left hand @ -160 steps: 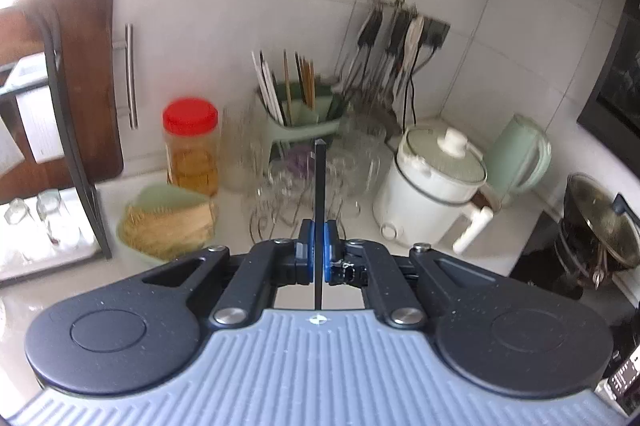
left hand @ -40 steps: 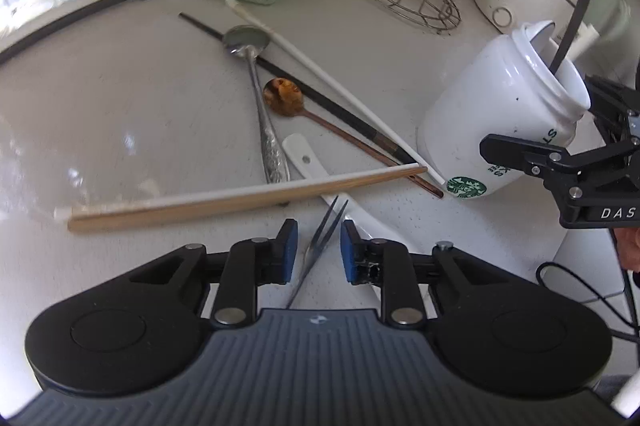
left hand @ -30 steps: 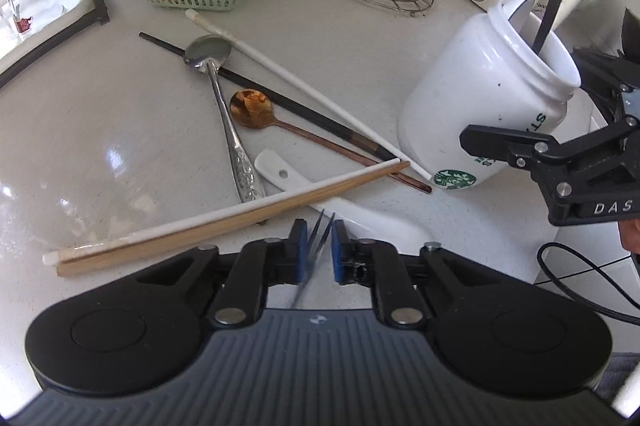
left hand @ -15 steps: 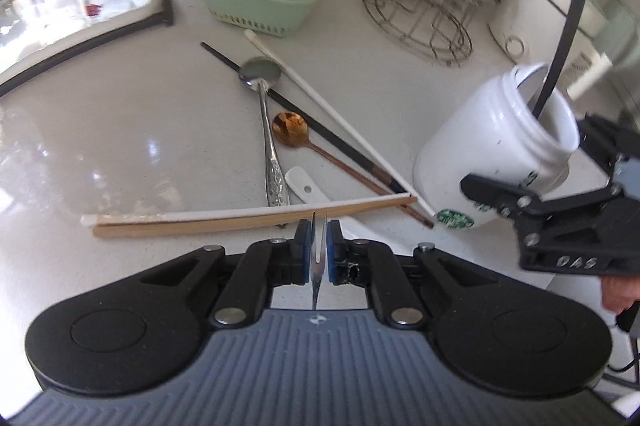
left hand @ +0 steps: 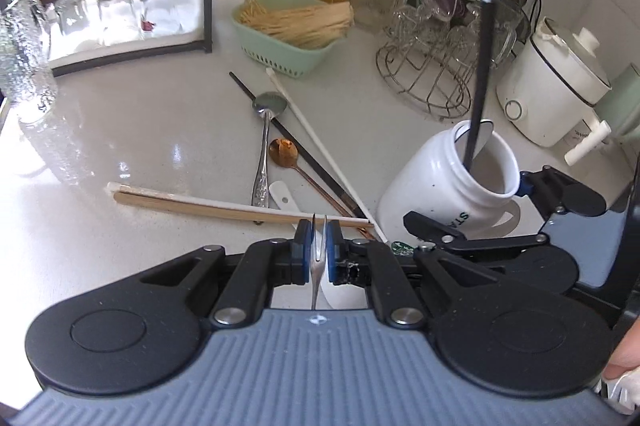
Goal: Organize utensils
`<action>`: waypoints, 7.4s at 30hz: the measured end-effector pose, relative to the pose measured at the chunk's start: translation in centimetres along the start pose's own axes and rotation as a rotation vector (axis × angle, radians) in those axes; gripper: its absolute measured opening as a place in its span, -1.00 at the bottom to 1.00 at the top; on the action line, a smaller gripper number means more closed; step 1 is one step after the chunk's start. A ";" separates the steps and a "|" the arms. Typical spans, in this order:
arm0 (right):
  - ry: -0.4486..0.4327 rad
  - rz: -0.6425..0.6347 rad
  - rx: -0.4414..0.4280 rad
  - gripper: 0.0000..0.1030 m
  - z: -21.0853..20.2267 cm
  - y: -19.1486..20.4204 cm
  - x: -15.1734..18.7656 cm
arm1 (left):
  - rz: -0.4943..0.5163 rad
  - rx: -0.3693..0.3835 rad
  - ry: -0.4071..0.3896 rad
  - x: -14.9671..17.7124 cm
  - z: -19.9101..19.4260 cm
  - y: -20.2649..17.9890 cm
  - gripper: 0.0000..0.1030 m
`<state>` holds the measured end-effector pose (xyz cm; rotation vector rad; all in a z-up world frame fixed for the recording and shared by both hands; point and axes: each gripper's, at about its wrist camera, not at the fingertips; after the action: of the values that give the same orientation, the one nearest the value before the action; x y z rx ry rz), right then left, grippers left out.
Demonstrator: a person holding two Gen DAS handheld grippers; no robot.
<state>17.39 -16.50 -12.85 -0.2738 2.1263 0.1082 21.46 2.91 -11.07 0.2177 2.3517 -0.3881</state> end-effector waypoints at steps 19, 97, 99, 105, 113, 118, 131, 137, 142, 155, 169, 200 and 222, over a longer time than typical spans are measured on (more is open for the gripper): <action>-0.012 -0.038 -0.055 0.78 -0.2 -0.2 0.1 | -0.066 -0.047 -0.174 -1.2 -6.3 -2.4 -0.83; -0.062 -0.031 -0.085 0.77 -1.2 0.0 1.1 | 0.139 0.142 0.194 -8.6 -0.3 -12.5 -0.83; -0.062 -0.032 -0.083 0.77 -1.2 0.0 1.2 | 0.153 0.145 0.211 -8.3 0.1 -12.8 -0.83; -0.066 -0.034 -0.087 0.77 -1.2 -0.1 1.3 | 0.141 0.137 0.257 -7.3 1.8 -12.9 -0.83; -0.071 -0.035 -0.087 0.77 -1.3 0.0 1.4 | 0.108 0.125 0.245 -7.6 1.9 -12.4 -0.81; -0.071 -0.037 -0.090 0.77 -1.3 -0.1 1.3 | 0.070 0.131 0.205 -8.0 0.6 -12.0 -0.73; -0.067 -0.046 -0.102 0.77 -1.0 -0.2 1.2 | 0.036 0.075 -0.030 -7.7 -6.1 -10.7 -0.56; -0.067 -0.049 -0.106 0.77 -0.8 -0.4 1.2 | -0.007 0.050 -0.098 -6.1 -8.0 -9.3 -0.55; -0.065 -0.055 -0.111 0.77 -0.9 -0.3 1.2 | -0.071 -0.009 -0.099 -4.6 -7.7 -7.0 -0.55; -0.061 -0.067 -0.118 0.77 -0.9 -0.3 1.1 | -0.257 -0.085 0.096 1.3 0.3 -0.6 -0.35; -0.008 -0.076 -0.115 0.78 -0.4 -0.2 0.4 | -0.248 -0.111 0.144 1.6 6.9 -0.6 -0.24; -0.028 -0.069 -0.122 0.78 -0.1 -0.5 0.5 | -0.203 -0.179 0.311 3.7 6.4 0.8 -0.47; -0.040 -0.060 -0.102 0.78 1.4 -0.2 -0.1 | -0.349 -0.283 0.322 5.9 2.0 8.6 -0.48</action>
<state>18.61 -16.46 -13.52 -0.3925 2.0739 0.1862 20.84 10.60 -18.38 -0.2902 2.7334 -0.1876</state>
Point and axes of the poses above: each gripper's, at about its wrist camera, not at the fingertips, and z roughly the way its jaws point, y to its left, x to its underside, and after that the axes turned 12 degrees about -y, right-handed
